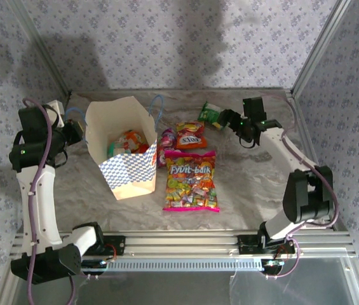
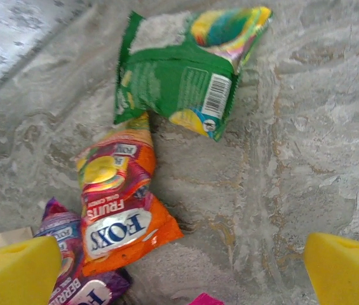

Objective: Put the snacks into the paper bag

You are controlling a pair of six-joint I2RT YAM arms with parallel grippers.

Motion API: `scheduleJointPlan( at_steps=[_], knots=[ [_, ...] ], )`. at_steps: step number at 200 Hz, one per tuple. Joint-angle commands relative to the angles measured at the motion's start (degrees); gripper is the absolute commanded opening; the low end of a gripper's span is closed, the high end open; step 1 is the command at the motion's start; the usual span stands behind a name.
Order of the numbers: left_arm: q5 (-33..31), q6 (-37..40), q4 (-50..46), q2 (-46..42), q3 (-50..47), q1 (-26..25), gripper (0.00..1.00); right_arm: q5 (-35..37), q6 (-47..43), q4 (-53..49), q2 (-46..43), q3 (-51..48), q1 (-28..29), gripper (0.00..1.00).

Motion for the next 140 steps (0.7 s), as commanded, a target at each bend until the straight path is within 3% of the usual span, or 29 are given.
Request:
scheduleJointPlan(
  at_steps=[1, 74, 140],
  knots=[
    [-0.69, 0.55, 0.05, 0.33, 0.02, -0.2, 0.16, -4.17, 1.6, 1.11, 3.45, 0.73, -0.95, 1.0],
    [-2.17, 1.43, -0.35, 0.94, -0.61, -0.17, 0.17, -11.97, 4.26, 7.61, 16.07, 4.16, -3.24, 0.98],
    [-2.14, 1.25, 1.03, 2.44, -1.19, -0.33, 0.16, -9.84, 2.48, 8.38, 22.64, 9.84, -3.33, 0.97]
  ],
)
